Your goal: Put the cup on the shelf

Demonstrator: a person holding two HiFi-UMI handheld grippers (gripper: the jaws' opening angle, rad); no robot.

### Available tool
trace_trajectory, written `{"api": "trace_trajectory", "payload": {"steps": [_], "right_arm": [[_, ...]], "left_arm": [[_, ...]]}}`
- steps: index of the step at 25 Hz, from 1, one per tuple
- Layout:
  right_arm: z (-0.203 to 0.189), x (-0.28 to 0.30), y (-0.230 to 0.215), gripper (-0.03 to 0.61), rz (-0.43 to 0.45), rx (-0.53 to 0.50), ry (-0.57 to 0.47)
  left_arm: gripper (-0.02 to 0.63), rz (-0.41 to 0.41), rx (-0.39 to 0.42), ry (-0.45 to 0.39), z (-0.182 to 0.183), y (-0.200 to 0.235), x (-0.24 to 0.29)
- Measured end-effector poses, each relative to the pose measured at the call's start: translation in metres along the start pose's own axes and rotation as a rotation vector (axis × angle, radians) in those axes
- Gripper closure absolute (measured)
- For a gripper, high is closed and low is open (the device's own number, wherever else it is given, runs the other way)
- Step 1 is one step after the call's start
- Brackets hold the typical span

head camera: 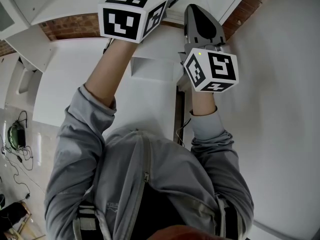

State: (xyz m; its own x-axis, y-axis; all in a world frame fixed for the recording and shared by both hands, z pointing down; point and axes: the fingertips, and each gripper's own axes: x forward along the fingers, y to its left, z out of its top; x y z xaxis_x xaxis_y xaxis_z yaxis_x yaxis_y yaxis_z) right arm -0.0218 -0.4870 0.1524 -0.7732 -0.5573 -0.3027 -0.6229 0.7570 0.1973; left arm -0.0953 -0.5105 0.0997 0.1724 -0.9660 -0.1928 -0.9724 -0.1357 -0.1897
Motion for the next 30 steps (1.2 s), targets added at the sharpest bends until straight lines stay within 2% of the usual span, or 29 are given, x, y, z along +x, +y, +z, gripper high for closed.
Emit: {"api": "trace_trajectory", "payload": {"steps": [4, 7, 15, 19, 26, 30], "right_arm": [[-0.002, -0.003, 0.002, 0.552, -0.006, 0.011, 0.001], [-0.002, -0.005, 0.004, 0.552, -0.013, 0.018, -0.001], [0.014, -0.009, 0.02, 0.552, -0.03, 0.001, -0.013], [0.017, -0.018, 0.03, 0.552, -0.043, -0.01, -0.015], [0.017, -0.049, 0.048, 0.552, -0.101, -0.062, -0.017], [0.007, -0.068, 0.058, 0.552, -0.124, -0.075, 0.003]], "left_arm": [[0.206, -0.009, 0.006, -0.052, 0.016, -0.003, -0.027], [0.379, -0.011, -0.021, -0.069, 0.015, -0.001, -0.045], [0.591, -0.045, -0.001, 0.003, -0.01, 0.0, -0.067], [0.606, -0.066, 0.013, 0.006, -0.019, -0.009, -0.083], [0.607, -0.054, 0.038, -0.015, -0.036, -0.026, -0.125], [0.607, -0.049, 0.022, 0.004, -0.057, -0.034, -0.146]]}}
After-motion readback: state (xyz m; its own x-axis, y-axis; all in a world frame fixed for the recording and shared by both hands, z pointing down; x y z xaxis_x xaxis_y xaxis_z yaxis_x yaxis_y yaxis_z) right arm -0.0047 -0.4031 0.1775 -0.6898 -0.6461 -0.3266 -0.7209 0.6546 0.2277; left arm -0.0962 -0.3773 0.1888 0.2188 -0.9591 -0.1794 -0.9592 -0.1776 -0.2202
